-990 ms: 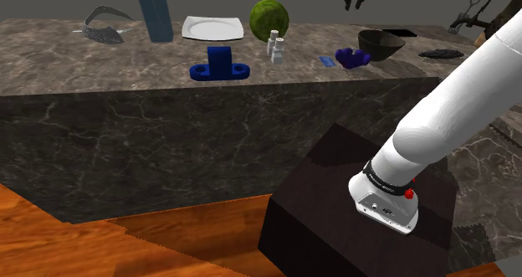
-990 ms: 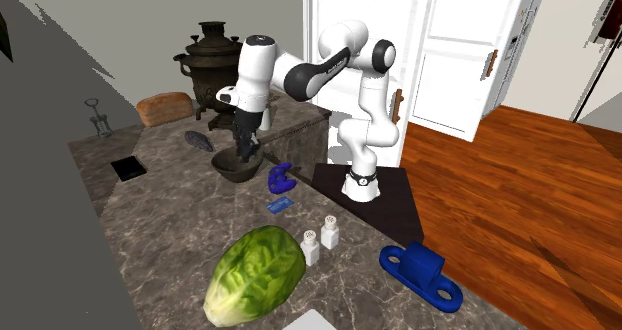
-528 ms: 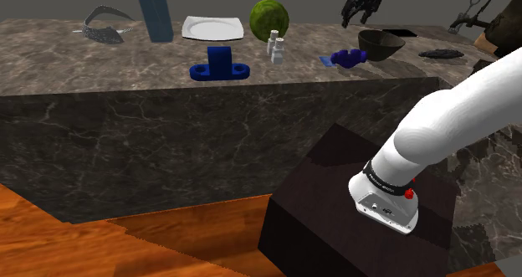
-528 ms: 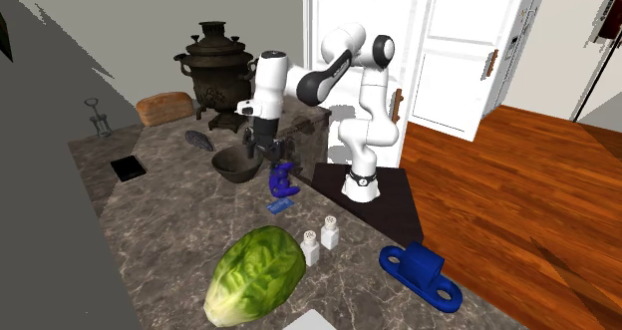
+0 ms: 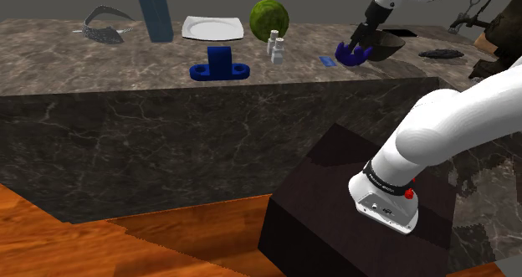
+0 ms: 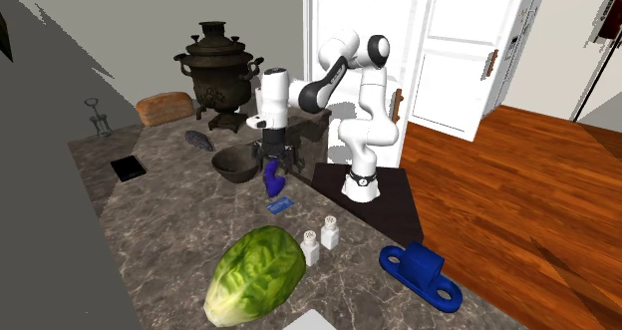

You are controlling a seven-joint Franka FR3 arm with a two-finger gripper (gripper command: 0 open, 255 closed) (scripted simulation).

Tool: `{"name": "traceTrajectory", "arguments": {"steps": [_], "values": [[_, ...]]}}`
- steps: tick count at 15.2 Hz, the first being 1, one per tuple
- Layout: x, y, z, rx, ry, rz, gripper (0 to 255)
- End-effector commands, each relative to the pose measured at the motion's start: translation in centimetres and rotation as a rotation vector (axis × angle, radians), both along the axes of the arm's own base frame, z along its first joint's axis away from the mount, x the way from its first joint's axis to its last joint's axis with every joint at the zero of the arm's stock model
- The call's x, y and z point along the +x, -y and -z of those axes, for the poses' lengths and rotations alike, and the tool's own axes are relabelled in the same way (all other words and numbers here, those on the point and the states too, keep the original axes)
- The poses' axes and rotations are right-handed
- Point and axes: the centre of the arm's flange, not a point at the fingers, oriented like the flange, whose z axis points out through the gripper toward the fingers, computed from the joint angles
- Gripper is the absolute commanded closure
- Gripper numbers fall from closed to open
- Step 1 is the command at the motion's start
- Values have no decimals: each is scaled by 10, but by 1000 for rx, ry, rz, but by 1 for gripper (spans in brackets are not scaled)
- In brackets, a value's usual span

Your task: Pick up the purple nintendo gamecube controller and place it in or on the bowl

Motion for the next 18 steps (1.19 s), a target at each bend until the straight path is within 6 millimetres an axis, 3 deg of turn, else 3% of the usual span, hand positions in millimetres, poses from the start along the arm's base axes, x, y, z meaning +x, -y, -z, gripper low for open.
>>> {"name": "traceTrajectory", "arguments": {"steps": [1,5,12,13,18], "values": [[2,1,11,1,1,-9,0],[6,2,29,1,1,-9,0],[6,2,29,1,1,-9,0],[6,1,29,1,1,-9,255],[7,0,28,1,1,-9,255]]}}
